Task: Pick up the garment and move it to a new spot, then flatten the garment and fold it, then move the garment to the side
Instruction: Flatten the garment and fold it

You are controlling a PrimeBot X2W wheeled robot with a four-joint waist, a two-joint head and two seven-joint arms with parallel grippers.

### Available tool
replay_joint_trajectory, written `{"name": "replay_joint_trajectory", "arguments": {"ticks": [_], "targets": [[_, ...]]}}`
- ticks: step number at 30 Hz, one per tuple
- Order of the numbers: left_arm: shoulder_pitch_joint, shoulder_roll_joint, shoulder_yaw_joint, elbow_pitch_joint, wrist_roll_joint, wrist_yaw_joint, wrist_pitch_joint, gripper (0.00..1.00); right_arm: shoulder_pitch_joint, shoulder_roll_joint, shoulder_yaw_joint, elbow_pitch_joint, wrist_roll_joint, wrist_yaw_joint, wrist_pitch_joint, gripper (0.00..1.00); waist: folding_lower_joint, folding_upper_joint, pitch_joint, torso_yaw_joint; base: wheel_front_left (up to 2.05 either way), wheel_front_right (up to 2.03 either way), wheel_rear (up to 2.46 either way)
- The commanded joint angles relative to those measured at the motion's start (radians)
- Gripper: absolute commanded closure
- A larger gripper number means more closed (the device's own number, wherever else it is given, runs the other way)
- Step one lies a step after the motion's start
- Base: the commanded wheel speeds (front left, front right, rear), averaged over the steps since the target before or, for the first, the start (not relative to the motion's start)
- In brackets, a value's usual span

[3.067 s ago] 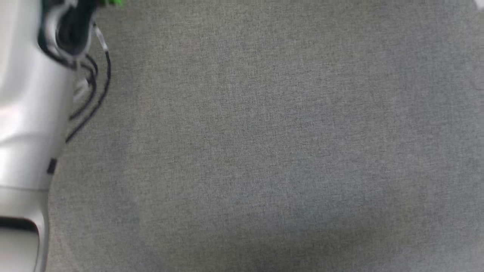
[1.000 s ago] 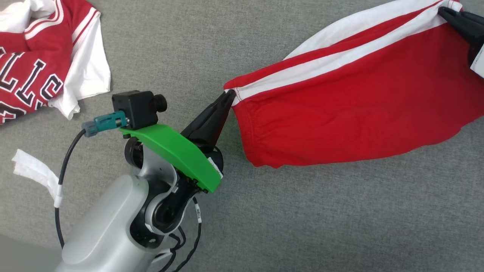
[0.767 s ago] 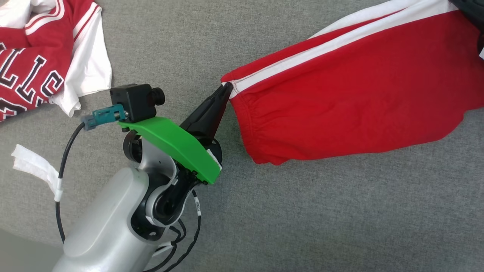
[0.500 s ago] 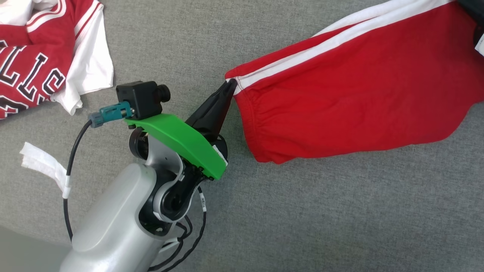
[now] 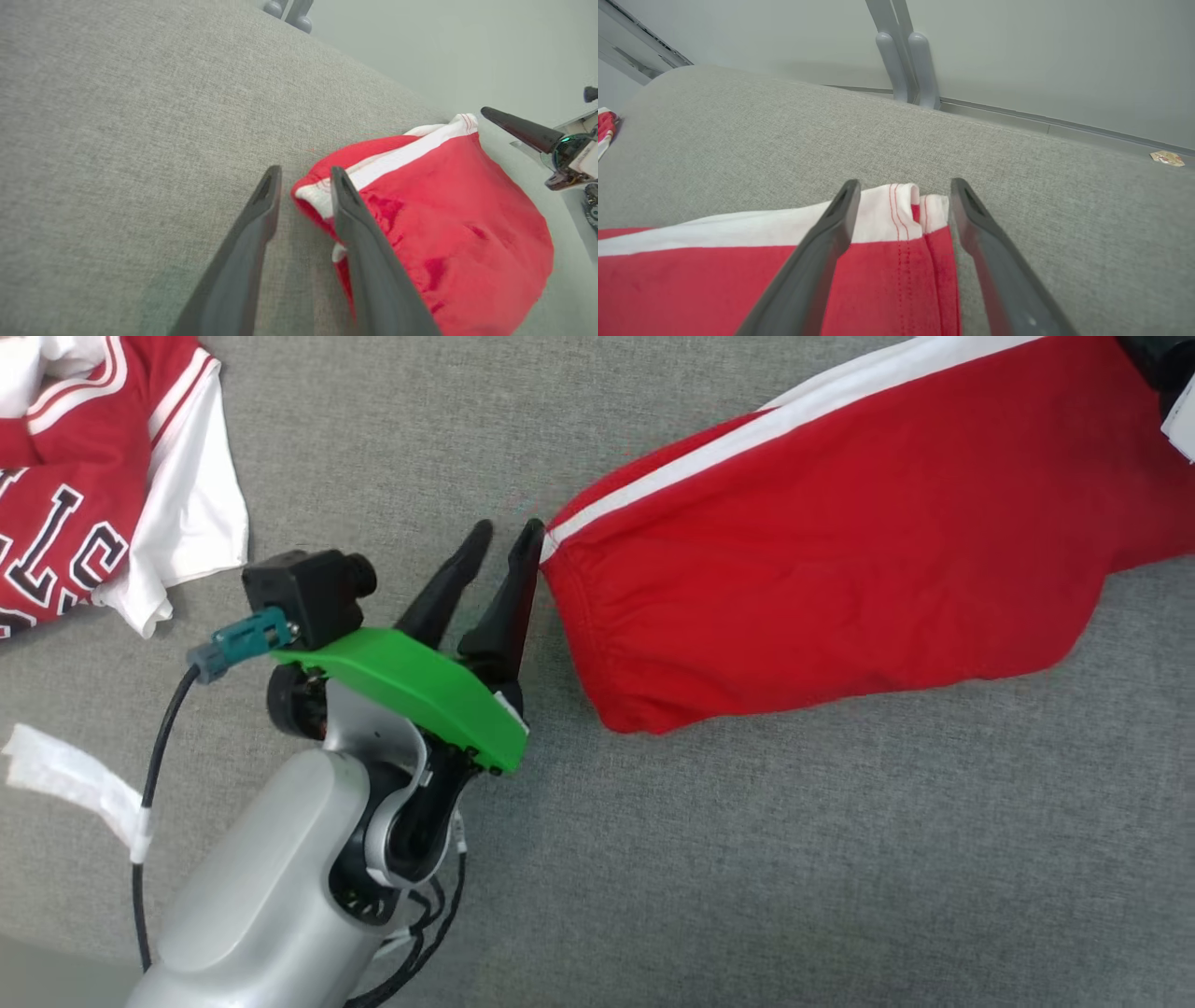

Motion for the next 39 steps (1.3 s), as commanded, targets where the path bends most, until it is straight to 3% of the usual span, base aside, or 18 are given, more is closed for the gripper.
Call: {"name": "replay_joint_trajectory", "arguments": {"ticks": [1,6,7,10,14,22,23,24,30,39], "targets": [[0.025,0.032,-0.008,-0.012,0.039,0.017,-0.014,0.0,-0.009,-0.011,-0.002,-0.008,0.009,0.0,0.014,0.0,-0.0001,0.0,-0.019,-0.023,0.0,0.0,0.0],[0.073,0.117,-0.032,-0.097,0.202,0.089,-0.108,0.0,-0.022,-0.026,0.0,-0.041,-0.004,0.001,0.135,0.0,-0.0001,0.0,-0.027,-0.056,0.0,0.0,0.0],[0.091,0.126,-0.029,-0.108,0.242,0.119,-0.148,0.0,-0.017,-0.019,0.006,-0.048,-0.013,0.001,0.173,0.0,-0.0001,0.0,-0.028,-0.059,0.0,0.0,0.0],[0.141,0.114,-0.038,-0.13,0.299,0.158,-0.225,0.0,-0.004,0.001,0.01,-0.055,-0.05,0.0,0.246,0.0,-0.0001,0.0,-0.029,-0.054,0.0,0.0,0.0],[0.155,0.086,-0.047,-0.122,0.336,0.164,-0.283,0.0,0.017,0.058,0.0,-0.006,-0.14,0.0,0.319,0.0,-0.0001,0.0,-0.016,-0.026,0.0,0.0,0.0],[0.181,0.004,-0.022,-0.067,0.376,0.108,-0.322,0.0,0.139,0.191,-0.075,0.119,-0.248,0.001,0.423,0.0,-0.0001,0.0,-0.024,0.023,0.0,0.0,0.0],[0.186,0.002,-0.017,-0.059,0.38,0.103,-0.323,0.0,0.147,0.205,-0.092,0.122,-0.248,0.002,0.42,0.81,-0.0001,0.0,-0.026,0.021,0.0,0.0,0.0],[0.192,-0.01,-0.005,-0.053,0.379,0.097,-0.323,0.0,0.157,0.217,-0.109,0.119,-0.248,0.003,0.429,1.0,-0.0001,0.0,-0.029,0.015,0.0,0.0,0.0],[0.261,-0.026,0.07,-0.035,0.424,0.051,-0.322,0.0,0.228,0.237,-0.285,0.1,-0.186,-0.001,0.398,1.0,-0.0001,0.0,-0.084,-0.066,0.0,0.0,0.0],[0.421,0.004,0.141,-0.017,0.48,0.001,-0.322,0.0,0.445,0.289,-0.574,0.041,-0.057,-0.001,0.324,1.0,-0.0001,0.0,-0.236,-0.219,0.0,0.0,0.0]]}}
